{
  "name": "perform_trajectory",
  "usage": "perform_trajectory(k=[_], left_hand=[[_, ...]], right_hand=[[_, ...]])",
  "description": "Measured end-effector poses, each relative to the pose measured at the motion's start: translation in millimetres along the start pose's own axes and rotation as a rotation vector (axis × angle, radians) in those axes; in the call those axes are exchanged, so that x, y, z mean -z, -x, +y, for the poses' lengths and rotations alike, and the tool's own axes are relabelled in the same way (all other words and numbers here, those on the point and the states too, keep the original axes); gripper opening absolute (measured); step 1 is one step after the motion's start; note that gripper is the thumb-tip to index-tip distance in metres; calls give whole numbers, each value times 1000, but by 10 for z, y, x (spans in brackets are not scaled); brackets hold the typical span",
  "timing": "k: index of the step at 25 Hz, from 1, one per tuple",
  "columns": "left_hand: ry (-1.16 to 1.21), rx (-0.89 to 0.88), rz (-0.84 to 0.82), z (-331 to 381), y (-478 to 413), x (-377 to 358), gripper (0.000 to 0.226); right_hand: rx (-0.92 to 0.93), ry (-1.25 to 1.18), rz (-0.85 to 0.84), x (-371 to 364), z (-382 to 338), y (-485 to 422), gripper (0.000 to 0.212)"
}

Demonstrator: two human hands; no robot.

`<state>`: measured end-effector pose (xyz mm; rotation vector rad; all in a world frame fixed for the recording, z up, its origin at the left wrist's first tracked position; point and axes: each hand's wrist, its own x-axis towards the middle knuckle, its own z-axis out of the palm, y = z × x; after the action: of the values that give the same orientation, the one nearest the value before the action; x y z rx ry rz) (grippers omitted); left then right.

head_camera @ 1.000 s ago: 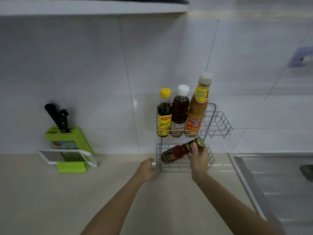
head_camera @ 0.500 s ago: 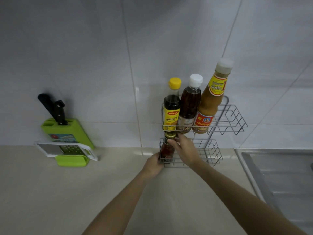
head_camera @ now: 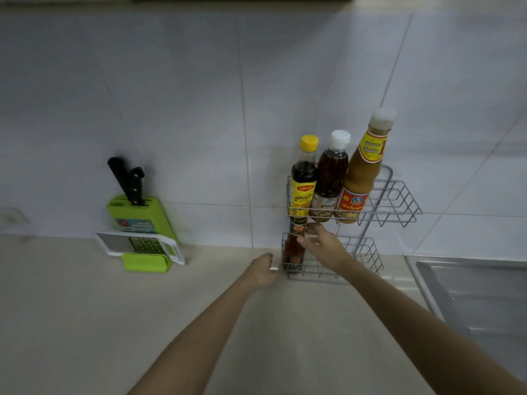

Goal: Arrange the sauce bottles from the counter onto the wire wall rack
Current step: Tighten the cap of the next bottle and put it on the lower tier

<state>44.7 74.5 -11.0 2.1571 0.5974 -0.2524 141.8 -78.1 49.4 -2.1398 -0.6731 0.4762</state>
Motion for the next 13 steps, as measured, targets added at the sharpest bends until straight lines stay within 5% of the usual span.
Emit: perform_trajectory(k=[5,10,13], left_hand=[[1,-37,-7,-352,577,341,47],[-143,-69,-16,-1163,1402,440,35],[-277,-77,-100,-1577,1862,393,37]], right_hand=[[38,201,-4,-122,-178,478,47],[188,263,-175,-496,-570,1181,18],[312,346,-292,-741,-879,1538,22]])
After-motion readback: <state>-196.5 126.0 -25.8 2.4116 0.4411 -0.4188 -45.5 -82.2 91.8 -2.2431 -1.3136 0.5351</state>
